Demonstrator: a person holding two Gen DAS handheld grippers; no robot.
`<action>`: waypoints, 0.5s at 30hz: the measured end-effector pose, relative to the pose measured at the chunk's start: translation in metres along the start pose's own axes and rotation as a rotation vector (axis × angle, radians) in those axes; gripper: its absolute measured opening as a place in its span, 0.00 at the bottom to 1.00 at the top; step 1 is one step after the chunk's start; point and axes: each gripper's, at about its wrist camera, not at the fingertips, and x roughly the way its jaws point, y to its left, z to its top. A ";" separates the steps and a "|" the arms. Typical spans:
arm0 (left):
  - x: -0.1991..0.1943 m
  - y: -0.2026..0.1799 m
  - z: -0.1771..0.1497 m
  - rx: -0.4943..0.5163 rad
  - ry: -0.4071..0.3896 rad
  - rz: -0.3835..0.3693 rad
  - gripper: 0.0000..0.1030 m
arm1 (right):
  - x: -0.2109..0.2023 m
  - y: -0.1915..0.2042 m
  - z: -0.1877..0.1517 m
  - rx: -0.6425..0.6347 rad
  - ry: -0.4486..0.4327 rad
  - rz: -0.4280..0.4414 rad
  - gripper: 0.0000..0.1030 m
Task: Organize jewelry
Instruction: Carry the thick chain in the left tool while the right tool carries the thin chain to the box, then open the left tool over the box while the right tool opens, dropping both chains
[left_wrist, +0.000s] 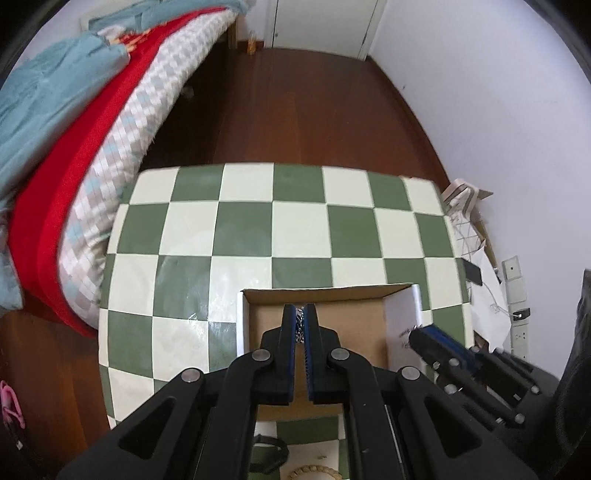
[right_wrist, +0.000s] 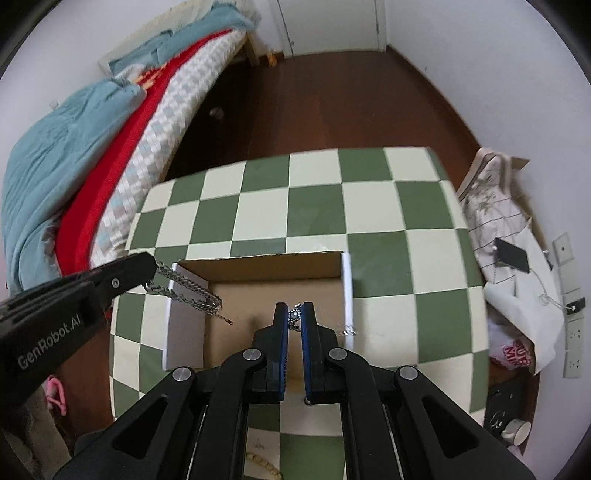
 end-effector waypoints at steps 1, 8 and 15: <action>0.005 0.003 0.002 -0.007 0.010 -0.001 0.02 | 0.006 0.000 0.004 0.000 0.011 0.002 0.07; 0.029 0.022 0.006 -0.037 0.056 -0.001 0.02 | 0.024 0.002 0.026 0.035 0.046 0.057 0.07; 0.025 0.023 0.008 -0.030 0.038 -0.003 0.02 | -0.009 0.008 0.039 0.068 -0.030 0.090 0.07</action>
